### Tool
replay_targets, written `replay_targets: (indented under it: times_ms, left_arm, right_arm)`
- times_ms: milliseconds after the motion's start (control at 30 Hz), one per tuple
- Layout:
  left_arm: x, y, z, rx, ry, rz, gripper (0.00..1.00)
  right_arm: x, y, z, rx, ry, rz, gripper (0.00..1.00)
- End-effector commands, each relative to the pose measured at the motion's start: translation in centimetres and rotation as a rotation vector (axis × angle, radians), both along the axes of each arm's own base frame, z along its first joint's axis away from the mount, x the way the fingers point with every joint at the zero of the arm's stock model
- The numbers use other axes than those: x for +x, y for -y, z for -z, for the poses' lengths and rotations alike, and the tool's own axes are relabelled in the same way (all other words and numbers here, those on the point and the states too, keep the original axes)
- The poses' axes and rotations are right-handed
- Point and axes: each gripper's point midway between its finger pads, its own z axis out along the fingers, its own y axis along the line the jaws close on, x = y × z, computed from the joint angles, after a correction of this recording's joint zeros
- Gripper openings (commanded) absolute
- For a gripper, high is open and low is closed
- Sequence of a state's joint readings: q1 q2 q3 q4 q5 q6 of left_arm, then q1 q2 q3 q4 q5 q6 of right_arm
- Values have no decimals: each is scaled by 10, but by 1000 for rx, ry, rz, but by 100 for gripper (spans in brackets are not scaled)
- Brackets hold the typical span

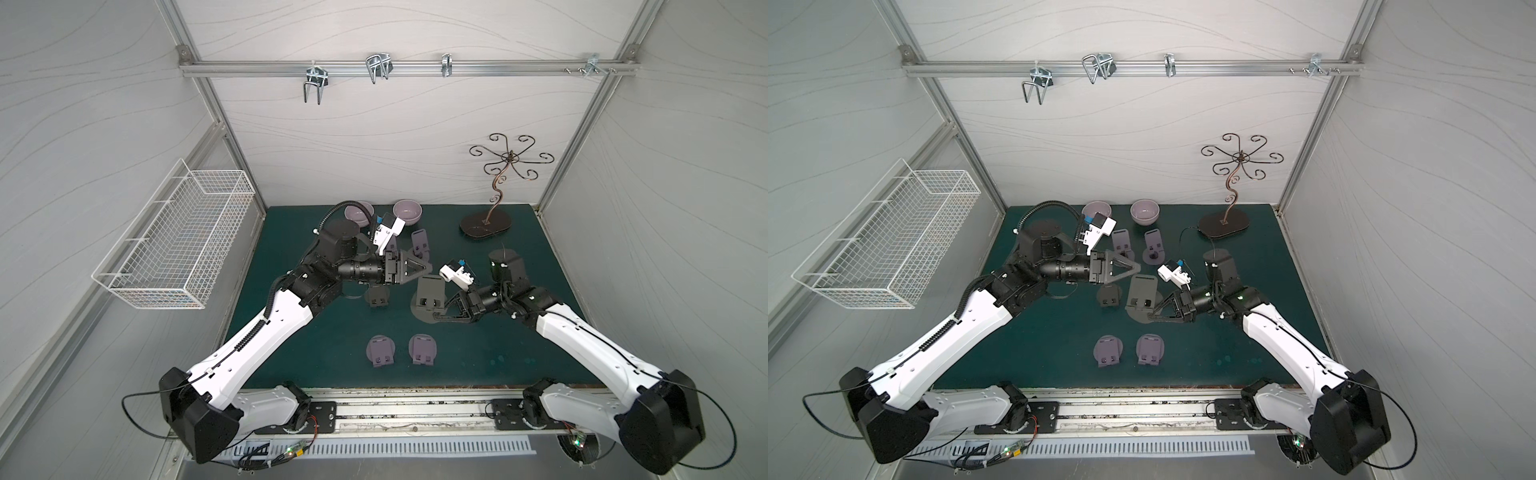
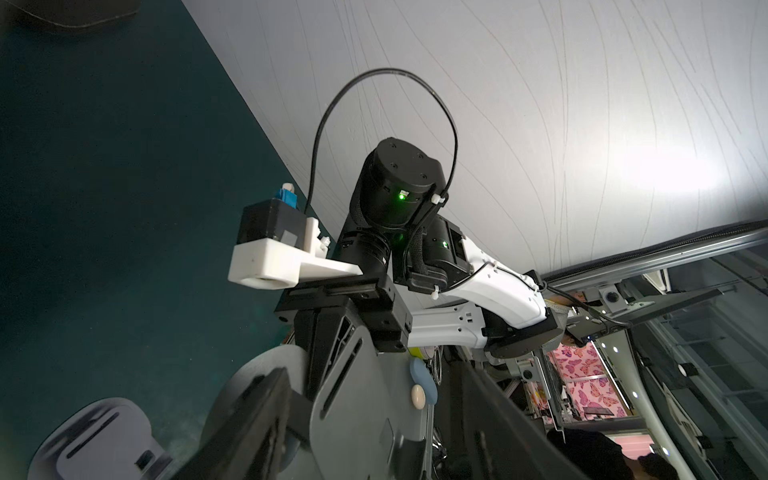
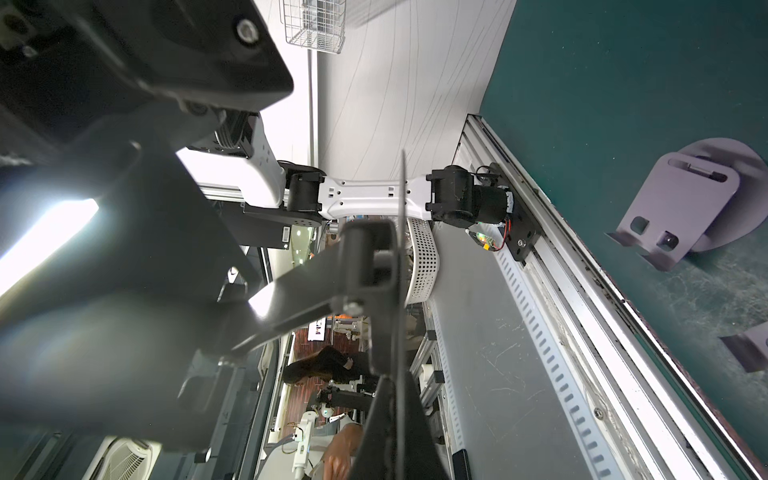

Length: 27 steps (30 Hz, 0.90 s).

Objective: Open the phone stand

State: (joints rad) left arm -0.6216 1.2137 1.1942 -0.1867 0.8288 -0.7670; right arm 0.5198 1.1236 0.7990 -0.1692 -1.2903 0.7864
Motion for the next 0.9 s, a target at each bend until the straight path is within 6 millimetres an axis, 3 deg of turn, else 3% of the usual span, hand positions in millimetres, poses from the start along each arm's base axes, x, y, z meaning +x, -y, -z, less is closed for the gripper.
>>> replay_targets:
  times_ms: [0,300,500,600,767,867]
  left_arm:
    - [-3,2,-5,-19,2,12,68]
    - [-17,18,3,-47,-39,89,65]
    - [-22,26,10,-47,-69,131,57]
    - [-24,27,8,-55,-63,143,46]
    - [-28,28,6,-65,-62,171,0]
    - [-29,26,5,-62,-38,163,0]
  right_arm:
    - [-7,1,-14,36,61,-21,0]
    - [-8,-1,-15,35,69,-28,0]
    - [-7,-2,-15,37,74,-31,0]
    - [-7,-2,-16,35,75,-33,0]
    - [-5,-3,-11,23,57,-34,0]
    - [-5,-4,-11,22,50,-37,0]
